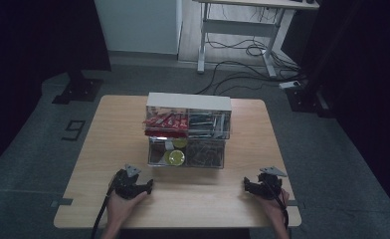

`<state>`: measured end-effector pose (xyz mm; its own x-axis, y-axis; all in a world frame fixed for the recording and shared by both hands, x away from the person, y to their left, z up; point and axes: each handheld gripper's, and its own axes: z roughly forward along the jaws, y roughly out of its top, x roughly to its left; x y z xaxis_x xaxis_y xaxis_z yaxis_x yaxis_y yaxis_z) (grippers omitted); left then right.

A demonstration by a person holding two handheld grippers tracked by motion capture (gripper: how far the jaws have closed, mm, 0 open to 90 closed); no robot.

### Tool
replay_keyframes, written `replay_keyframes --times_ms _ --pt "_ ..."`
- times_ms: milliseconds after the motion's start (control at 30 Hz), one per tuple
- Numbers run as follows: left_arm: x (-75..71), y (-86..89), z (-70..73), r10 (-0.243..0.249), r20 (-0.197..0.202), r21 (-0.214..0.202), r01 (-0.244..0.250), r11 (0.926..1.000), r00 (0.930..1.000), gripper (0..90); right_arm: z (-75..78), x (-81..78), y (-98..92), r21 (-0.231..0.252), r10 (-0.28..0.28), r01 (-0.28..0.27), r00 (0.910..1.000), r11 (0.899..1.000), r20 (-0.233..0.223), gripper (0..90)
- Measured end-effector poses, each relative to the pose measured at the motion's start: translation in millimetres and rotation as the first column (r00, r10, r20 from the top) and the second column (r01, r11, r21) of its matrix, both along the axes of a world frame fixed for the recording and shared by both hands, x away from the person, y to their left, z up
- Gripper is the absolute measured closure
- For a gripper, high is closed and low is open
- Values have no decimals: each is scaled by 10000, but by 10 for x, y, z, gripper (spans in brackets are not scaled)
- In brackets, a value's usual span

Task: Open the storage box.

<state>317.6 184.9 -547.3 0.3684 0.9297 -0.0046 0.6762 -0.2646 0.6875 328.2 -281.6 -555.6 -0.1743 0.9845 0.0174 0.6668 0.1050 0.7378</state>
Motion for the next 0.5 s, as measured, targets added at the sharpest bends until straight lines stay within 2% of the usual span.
replay_keyframes --times_ms 500 --pt "10 34 0 -314 -24 -38 314 9995 9995 138 2 -23 5 -31 243 -243 9997 9997 101 168"
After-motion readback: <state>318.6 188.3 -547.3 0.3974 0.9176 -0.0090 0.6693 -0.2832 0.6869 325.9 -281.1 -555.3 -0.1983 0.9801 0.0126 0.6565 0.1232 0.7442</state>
